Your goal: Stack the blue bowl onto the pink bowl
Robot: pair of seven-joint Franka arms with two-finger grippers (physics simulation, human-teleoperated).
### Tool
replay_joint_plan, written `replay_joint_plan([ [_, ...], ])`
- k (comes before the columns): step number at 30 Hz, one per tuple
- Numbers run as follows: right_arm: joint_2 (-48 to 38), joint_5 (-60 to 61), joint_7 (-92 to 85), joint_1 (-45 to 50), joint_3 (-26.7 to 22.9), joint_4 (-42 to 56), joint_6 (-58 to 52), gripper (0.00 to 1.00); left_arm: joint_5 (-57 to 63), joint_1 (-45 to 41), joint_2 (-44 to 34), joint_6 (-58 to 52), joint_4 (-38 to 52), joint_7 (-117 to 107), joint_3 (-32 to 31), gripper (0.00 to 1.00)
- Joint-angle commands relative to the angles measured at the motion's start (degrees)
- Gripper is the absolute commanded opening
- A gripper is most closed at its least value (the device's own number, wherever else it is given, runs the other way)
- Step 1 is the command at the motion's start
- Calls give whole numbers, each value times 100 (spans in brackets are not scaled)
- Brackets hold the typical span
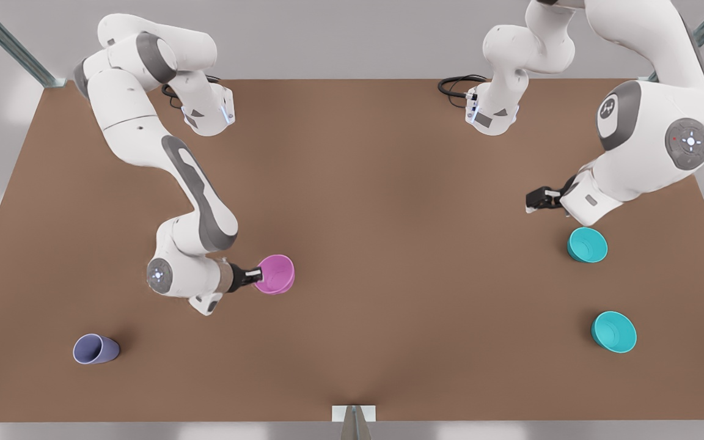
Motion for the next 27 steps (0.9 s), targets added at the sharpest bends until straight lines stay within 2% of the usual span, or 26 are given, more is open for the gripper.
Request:
replay_joint_plan([
  [1, 349, -31, 2586, 446, 19, 506, 107, 21, 73, 84, -35, -12, 12, -129, 3, 100],
  [3, 1149, -66, 3333, 1106, -16, 1710, 115, 21, 73, 84, -44, -12, 12, -129, 3, 100],
  [6, 1826, -75, 3966, 1730, -218, 2641, 159, 21, 64, 84, -44, -21, -6, -76, 74, 100],
  [10, 2301, -66, 4564, 2126, -209, 2845, 766, 21, 73, 93, -35, -21, -41, -68, 100, 100],
  [14, 2424, -66, 4564, 2196, -236, 2845, 801, 21, 73, 102, -35, -21, -41, -68, 100, 100],
  [16, 2424, -75, 4503, 2222, -306, 2897, 757, 100, 73, 102, -53, -21, -41, -68, 100, 100],
  [20, 2345, -66, 4494, 2258, -359, 2897, 652, 100, 82, 102, -53, -12, -41, -50, 100, 100],
  [23, 2047, -57, 4450, 2021, -403, 2906, -68, 100, -6, 497, 149, 304, -119, 503, 373, 100],
  [24, 1757, -57, 4450, 1678, -403, 2906, -736, 100, -23, 576, 211, 1050, -760, 1214, 662, 100],
  [26, 1352, -101, 3889, 756, -350, 2845, -1913, 100, -638, 1366, 685, 1429, -858, 2216, 698, 100],
  [27, 1159, -197, 2948, 88, -368, 2862, -3056, 100, -911, 1920, 1019, 1596, -849, 3122, 698, 100],
])
